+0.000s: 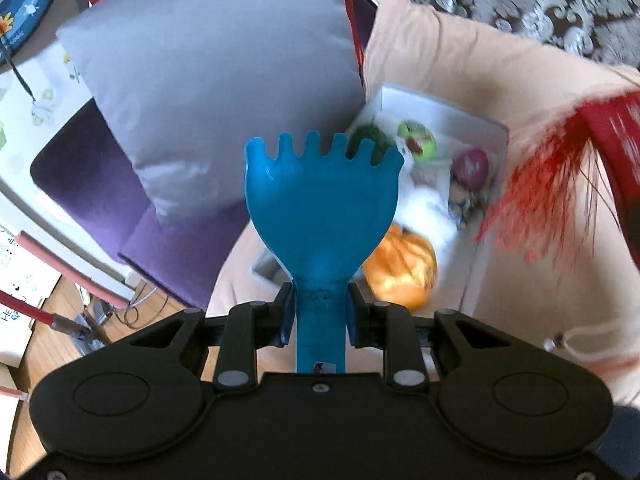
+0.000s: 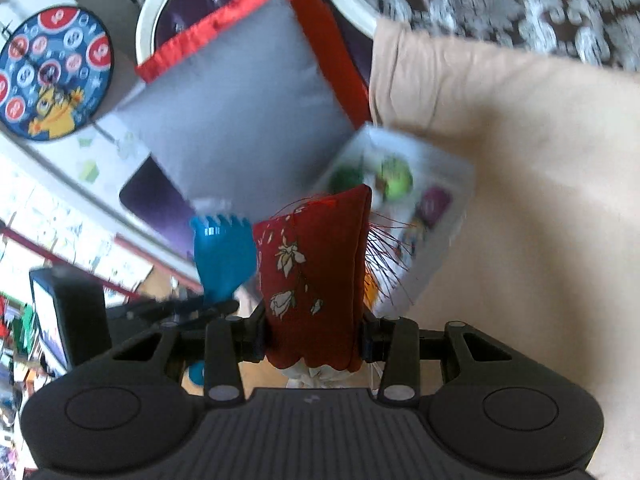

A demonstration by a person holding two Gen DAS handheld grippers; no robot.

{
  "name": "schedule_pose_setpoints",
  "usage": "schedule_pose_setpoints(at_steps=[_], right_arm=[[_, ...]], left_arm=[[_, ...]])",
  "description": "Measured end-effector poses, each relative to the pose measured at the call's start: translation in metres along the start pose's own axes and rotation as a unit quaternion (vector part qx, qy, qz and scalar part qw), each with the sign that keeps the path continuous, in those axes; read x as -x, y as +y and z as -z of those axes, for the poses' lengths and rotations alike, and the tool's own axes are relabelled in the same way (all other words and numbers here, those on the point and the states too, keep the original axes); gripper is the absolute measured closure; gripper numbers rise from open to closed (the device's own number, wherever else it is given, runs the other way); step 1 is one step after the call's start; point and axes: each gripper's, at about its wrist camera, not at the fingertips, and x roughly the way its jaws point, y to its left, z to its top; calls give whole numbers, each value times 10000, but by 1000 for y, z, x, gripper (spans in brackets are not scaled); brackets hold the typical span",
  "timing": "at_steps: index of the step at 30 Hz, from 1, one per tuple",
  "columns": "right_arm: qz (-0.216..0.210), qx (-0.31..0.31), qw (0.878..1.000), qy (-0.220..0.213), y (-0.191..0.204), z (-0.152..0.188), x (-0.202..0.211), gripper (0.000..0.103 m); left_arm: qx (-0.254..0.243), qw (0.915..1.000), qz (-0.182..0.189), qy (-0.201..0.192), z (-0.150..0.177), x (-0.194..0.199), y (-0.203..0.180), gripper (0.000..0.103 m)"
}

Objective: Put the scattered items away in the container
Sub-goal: 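Carry the blue rake with the left tool while the right carries the red pouch to the box, then release the red pouch into the box with the right tool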

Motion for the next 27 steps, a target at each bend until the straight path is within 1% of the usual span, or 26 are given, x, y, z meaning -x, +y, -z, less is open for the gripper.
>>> schedule_pose_setpoints(at_steps=[3,6,11,14,19,20,21,23,25,27], right_arm=[[-62,-66,9998,-182,1,-33,-7,61],[18,-44,9993,-360,1,-63,-21,61],[207,-157,9985,-487,-8,-94,-50,61],[378,-140,9980,-480,-11,-103,-73,61],[771,-111,9966,-272,-21,-110,-109,61],[788,-127,9965,-242,-23,-111,-113,61],[784,-143,9966,-207,-25,-111,-117,61],[777,-176,9967,-144,-29,-109,-124,61],[767,-200,9968,-90,-32,-106,-129,61],[721,-268,9970,-3,-34,-104,-136,60]], left_arm=[[58,10000,59,27,-18,-8,-4,79],[33,9999,43,119,-34,-23,-11,79],[15,9990,20,454,-47,-60,-23,78],[-40,9977,58,679,-46,-81,-29,78],[-217,9948,96,995,-38,-110,-38,77],[-247,9944,86,1026,-35,-113,-38,76],[-272,9940,76,1053,-33,-115,-38,68],[-272,9931,128,1134,-28,-119,-37,63],[-257,9920,198,1216,-23,-122,-34,63],[-255,9918,193,1234,-19,-124,-33,63]])
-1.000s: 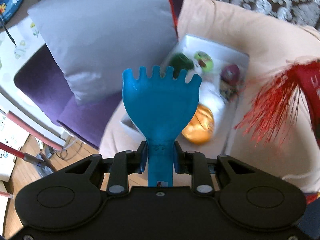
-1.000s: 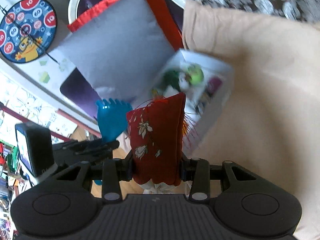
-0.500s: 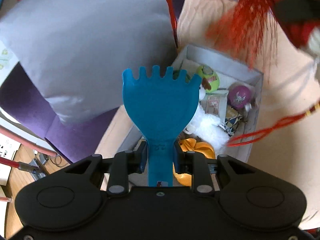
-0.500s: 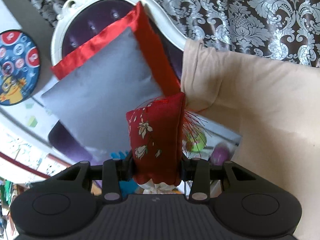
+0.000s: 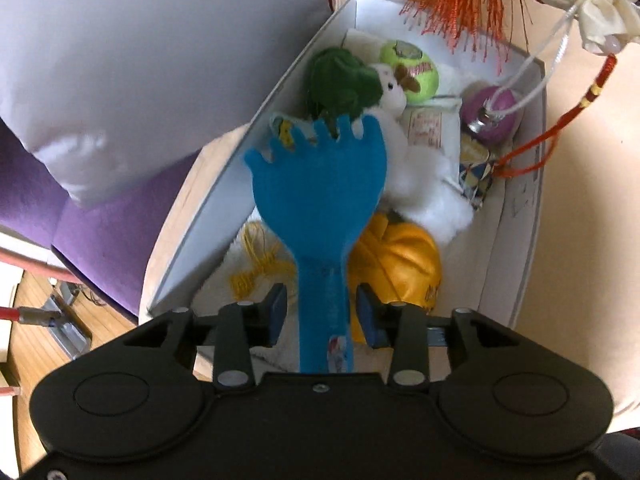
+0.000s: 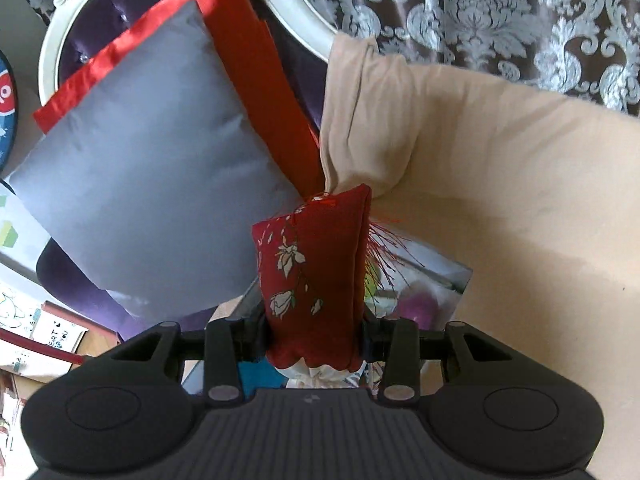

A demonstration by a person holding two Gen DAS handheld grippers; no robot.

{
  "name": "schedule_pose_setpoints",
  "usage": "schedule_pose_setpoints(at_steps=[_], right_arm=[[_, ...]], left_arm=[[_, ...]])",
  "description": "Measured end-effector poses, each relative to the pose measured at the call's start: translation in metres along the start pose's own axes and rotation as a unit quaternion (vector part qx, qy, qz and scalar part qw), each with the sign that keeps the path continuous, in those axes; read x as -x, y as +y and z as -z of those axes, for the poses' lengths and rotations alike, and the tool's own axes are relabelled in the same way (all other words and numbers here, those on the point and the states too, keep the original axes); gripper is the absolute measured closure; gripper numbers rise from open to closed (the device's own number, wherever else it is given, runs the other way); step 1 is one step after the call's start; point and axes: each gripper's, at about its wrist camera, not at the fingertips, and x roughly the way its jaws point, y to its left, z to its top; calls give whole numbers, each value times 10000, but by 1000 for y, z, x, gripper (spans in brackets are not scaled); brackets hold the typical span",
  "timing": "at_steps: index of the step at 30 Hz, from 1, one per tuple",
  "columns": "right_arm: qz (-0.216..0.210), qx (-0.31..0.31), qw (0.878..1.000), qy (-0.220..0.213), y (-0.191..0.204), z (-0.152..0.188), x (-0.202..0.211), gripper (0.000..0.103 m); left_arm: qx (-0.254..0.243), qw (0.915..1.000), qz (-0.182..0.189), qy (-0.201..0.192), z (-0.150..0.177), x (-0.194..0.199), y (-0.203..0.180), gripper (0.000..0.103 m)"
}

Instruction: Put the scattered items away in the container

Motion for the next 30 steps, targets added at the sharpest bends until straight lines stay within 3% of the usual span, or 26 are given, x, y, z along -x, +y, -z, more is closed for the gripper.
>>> schedule_pose_setpoints(at_steps=[11,15,17,20,24,26,30], right_arm=[[8,-225,9992,322,-6,20,-28,57],[68,-225,9994,258,-8,21,-28,56],[22,-207,9996,209,-8,19,-25,48],[-37,-184,9998,97,-9,19,-17,49],[-45,-153,9989,-439,-13,31,6,48],[174,-167,9954,-932,-16,44,21,40],[709,22,9804,-1838,-18,79,42,37]], left_arm=[[-17,10000,-3,3,18,1,3,55],[51,10000,-16,-8,21,5,5,54],[72,10000,-29,-27,21,7,6,54],[59,9999,-59,-63,21,11,4,54],[19,9999,-70,-129,22,18,-1,54],[-10,9998,-100,-160,22,21,-4,53],[-57,9996,-176,-214,23,25,-12,53]])
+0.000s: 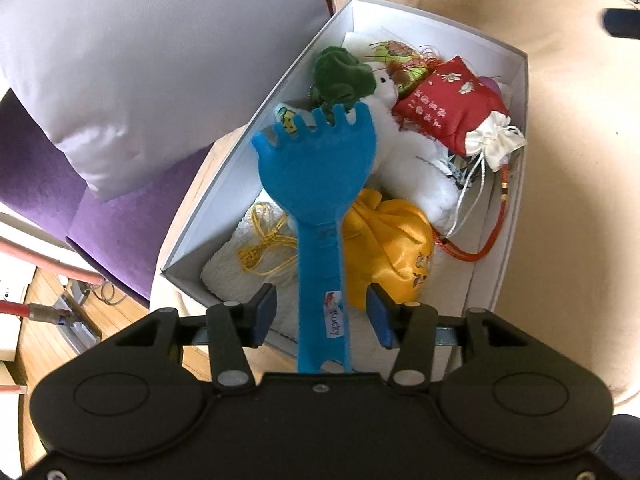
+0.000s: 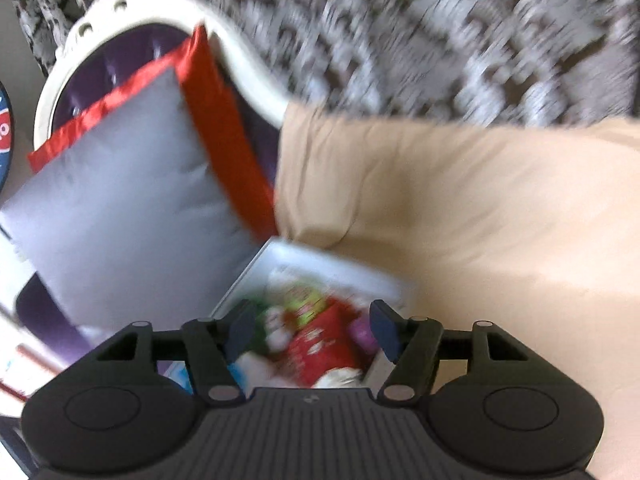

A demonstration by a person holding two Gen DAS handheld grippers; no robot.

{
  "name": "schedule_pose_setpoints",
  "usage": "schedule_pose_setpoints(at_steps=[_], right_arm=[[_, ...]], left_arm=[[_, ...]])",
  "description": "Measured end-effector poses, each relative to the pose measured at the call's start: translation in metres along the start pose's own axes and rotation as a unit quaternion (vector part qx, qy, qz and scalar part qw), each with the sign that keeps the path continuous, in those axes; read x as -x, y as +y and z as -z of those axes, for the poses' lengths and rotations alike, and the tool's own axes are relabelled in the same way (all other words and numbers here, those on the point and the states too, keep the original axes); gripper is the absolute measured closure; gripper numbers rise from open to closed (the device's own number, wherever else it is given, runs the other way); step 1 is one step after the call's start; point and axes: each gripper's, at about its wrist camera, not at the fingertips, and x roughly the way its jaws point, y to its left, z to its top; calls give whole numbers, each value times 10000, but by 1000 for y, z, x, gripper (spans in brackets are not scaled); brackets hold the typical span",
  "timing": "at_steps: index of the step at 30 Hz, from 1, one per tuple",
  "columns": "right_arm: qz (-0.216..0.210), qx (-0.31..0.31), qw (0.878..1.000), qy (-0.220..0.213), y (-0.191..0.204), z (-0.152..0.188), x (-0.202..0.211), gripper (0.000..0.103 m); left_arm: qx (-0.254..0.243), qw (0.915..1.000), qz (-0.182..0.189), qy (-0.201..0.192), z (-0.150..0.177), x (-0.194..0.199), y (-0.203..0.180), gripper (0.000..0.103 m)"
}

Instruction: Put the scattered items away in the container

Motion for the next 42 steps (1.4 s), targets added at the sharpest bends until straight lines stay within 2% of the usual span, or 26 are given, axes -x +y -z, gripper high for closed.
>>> schedule_pose_setpoints(at_steps=[3,6,10,14,19,29,42], right_arm=[[240,436,9968,-626,2,27,18,31],[346,893,9884,-1181,5,60,31,25],[84,906,9831,-1591,-4,100,41,24],[-166,1135,9730,-2003,-2,111,56,21],[-104,1261,9701,-2071,-3,117,58,21],[-34,1334,9695,-2057,-6,125,59,21],[213,1307,9705,-2015,-6,125,54,21]], left_arm=[[-11,10000,-80,-27,1,3,-6,53],[-37,9998,-180,-44,2,5,-12,51],[-43,9994,-346,-78,3,7,-17,47],[57,9991,-408,-75,3,7,-19,47],[216,9985,-507,-3,-1,1,-23,47],[448,9978,-445,217,-3,-11,-27,47],[526,9976,-424,112,-4,0,-23,47]])
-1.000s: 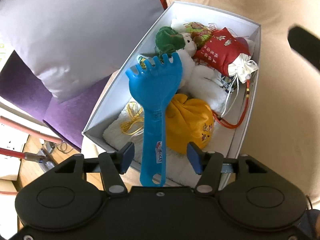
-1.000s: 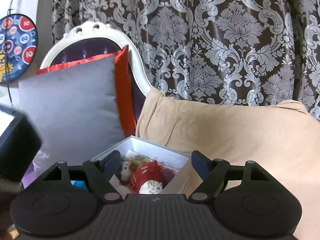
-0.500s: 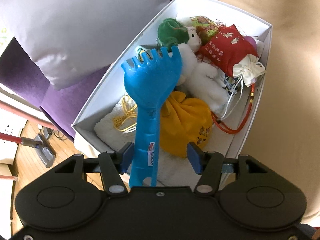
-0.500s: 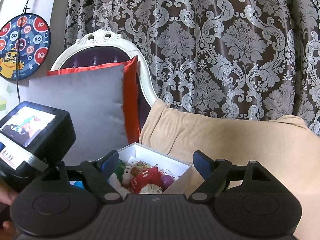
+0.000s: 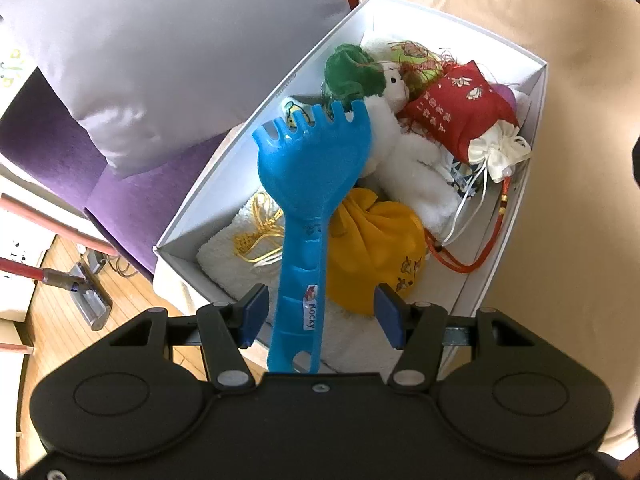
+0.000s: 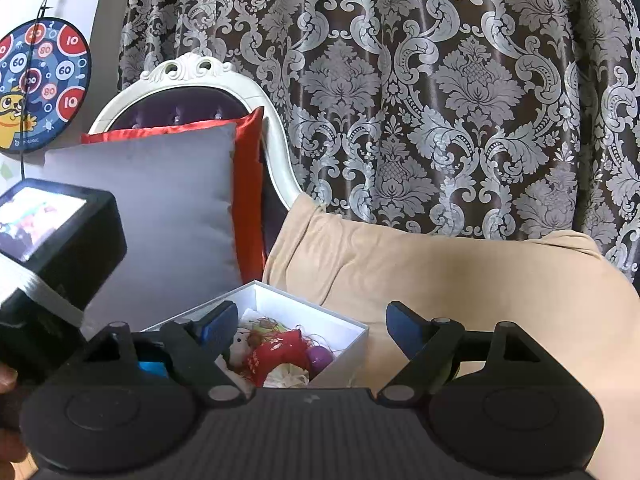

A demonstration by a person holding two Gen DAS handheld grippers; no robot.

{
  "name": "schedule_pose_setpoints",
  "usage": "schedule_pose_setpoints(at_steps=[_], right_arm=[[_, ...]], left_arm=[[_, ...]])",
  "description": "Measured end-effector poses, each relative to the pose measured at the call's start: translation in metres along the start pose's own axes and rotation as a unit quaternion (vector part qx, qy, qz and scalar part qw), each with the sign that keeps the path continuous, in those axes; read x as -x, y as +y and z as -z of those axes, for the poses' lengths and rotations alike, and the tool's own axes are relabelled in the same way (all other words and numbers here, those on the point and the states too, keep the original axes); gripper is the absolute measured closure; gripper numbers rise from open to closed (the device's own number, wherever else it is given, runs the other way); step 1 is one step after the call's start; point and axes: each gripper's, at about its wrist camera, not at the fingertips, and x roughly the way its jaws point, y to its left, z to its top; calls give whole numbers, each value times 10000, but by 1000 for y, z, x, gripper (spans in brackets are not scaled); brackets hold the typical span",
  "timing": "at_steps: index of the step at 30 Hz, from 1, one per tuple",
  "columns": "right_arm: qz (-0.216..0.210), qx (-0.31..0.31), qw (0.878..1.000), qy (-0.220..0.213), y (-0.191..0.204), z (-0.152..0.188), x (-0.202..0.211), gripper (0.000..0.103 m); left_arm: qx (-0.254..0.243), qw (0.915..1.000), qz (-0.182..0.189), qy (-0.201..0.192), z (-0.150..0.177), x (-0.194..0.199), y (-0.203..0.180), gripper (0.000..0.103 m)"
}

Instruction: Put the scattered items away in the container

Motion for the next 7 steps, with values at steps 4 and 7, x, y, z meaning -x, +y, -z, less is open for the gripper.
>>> schedule_pose_setpoints(at_steps=[4,7], right_arm=[[46,2,10000,34,-1,0,-2,21],[67,-19,10000,52,-1,0,-3,21]], left_arm=[[-14,10000,-7,-28,-1,2,0,47],[-24,10000,-6,-48,-1,3,1,47]])
